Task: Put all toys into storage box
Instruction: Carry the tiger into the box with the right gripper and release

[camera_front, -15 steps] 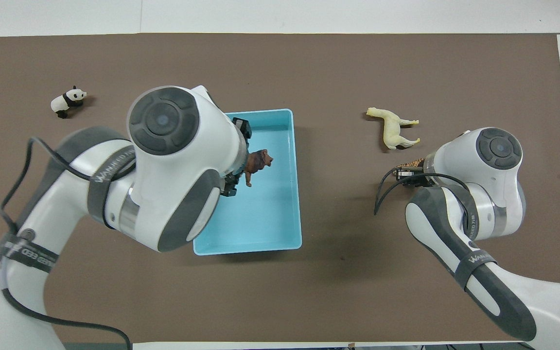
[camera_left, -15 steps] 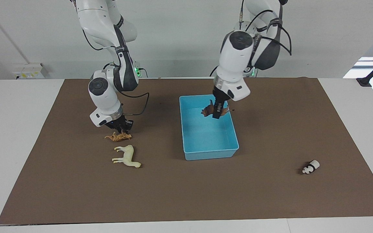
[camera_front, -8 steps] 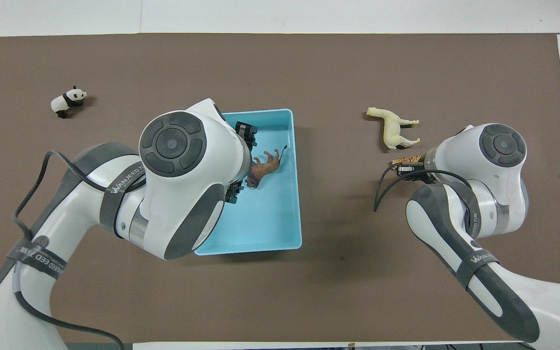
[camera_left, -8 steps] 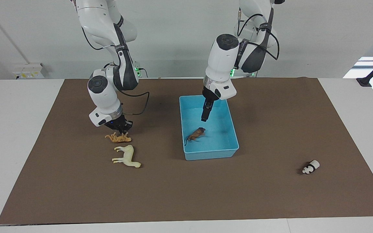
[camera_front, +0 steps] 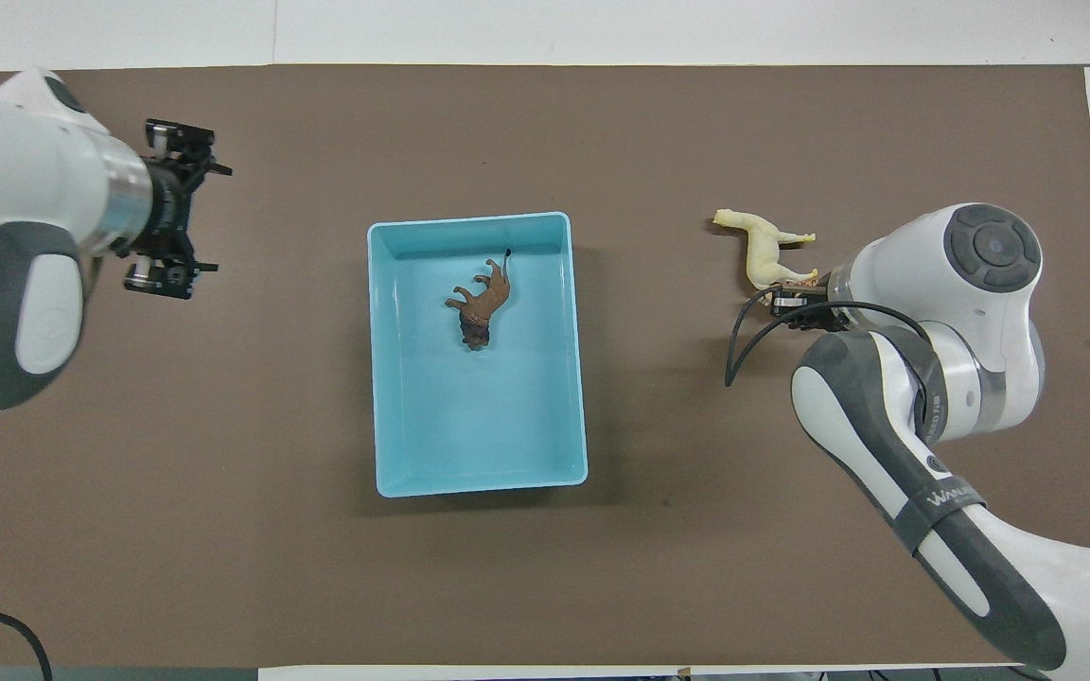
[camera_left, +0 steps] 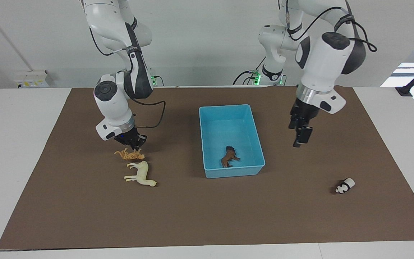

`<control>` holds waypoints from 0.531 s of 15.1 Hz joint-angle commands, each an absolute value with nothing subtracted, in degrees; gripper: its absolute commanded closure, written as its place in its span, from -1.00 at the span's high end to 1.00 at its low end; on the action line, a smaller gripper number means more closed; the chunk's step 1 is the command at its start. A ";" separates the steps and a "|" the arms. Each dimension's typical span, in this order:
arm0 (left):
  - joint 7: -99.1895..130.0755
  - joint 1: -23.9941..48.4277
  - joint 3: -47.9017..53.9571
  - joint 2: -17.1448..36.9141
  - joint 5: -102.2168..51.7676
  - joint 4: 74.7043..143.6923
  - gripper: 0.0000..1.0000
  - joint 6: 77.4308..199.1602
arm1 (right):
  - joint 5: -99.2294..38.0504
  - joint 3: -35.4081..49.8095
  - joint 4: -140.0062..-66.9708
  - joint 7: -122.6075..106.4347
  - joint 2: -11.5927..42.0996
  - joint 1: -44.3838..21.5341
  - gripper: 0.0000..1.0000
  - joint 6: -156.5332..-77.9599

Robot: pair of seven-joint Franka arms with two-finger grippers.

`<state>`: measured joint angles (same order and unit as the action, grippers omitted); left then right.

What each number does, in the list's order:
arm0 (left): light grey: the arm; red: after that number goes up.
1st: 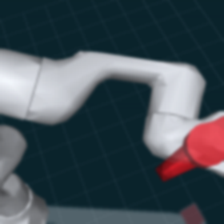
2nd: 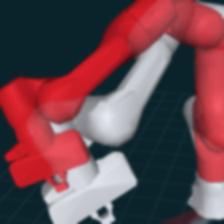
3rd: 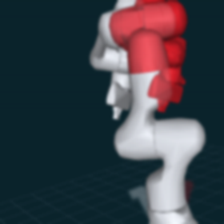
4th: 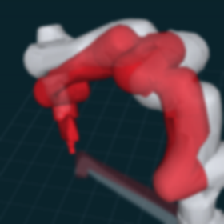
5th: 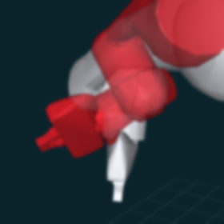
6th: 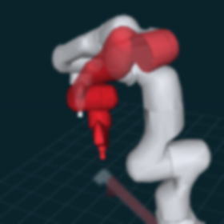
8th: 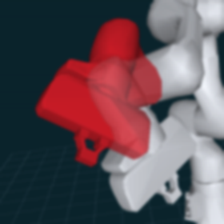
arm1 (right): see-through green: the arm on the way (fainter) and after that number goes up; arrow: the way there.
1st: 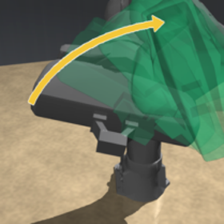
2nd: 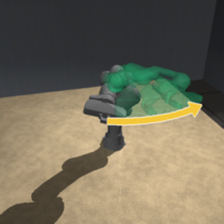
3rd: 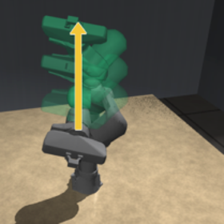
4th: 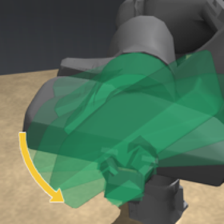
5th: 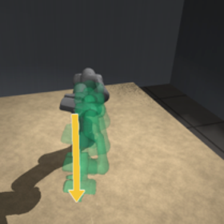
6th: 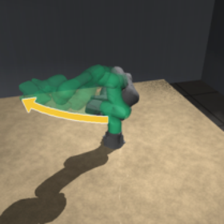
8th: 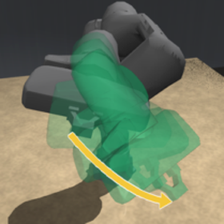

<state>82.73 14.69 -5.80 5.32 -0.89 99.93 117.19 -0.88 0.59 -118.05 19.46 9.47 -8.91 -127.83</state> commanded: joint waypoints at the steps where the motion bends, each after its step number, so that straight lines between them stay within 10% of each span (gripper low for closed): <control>1: 70.96 5.22 -4.92 8.25 -3.16 95.47 1.00 113.12 | -0.79 1.58 -107.79 27.65 10.10 -12.46 -1.00 -119.21; 5: 71.63 2.55 -5.36 25.89 -3.16 72.92 1.00 104.96 | -1.14 1.58 -91.45 42.94 12.99 -21.51 -1.00 -109.80; 8: 72.85 -0.53 -6.59 31.52 -4.13 71.28 1.00 104.33 | -1.67 1.58 -82.80 51.67 16.52 -30.04 -1.00 -108.36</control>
<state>72.03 1.39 -6.21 24.27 -2.86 77.60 107.95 -1.03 1.30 -90.22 47.05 11.57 -26.30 -109.83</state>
